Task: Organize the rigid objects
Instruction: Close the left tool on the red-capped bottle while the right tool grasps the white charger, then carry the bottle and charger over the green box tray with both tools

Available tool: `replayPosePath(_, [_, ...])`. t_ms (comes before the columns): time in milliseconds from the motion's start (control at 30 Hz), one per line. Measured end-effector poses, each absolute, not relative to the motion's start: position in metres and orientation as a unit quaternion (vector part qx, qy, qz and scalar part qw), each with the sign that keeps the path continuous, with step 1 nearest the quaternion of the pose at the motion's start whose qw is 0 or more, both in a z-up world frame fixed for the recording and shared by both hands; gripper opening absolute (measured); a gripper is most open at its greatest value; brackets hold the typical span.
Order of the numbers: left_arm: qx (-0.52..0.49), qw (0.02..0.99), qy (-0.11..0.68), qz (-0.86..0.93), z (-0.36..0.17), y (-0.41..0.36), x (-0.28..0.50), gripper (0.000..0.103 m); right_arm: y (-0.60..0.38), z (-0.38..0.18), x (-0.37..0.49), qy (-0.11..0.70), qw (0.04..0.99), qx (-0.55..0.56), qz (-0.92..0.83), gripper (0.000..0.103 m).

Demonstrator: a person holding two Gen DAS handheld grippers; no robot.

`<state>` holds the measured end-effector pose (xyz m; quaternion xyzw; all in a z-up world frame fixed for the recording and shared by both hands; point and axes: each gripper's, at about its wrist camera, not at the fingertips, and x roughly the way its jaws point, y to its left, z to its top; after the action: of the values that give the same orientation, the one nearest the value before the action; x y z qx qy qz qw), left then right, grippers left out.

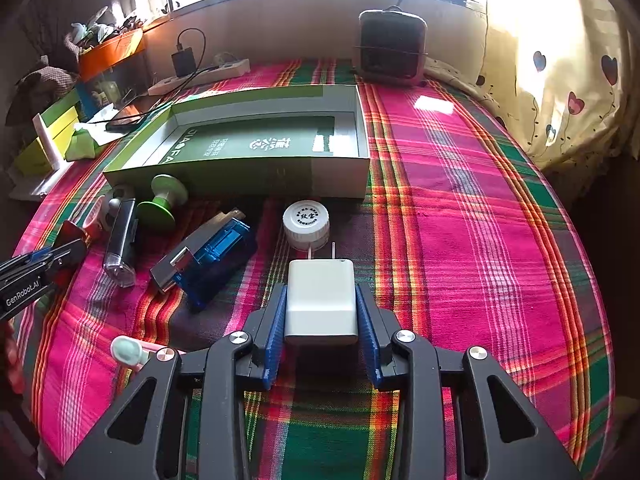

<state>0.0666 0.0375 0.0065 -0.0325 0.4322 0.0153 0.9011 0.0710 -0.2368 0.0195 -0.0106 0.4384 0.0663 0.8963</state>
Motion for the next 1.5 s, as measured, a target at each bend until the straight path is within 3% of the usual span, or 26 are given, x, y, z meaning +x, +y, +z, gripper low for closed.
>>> replayPosePath(767, [-0.027, 0.914, 0.403, -0.031, 0.051, 0.033, 0.076, 0.031, -0.244, 0.059, 0.077, 0.405, 0.910, -0.005, 0.086, 0.035])
replayPosePath(1500, [-0.030, 0.905, 0.410, -0.112, 0.065, 0.008, 0.183, 0.031, -0.234, 0.077, 0.185, 0.418, 0.900, -0.004, 0.125, 0.035])
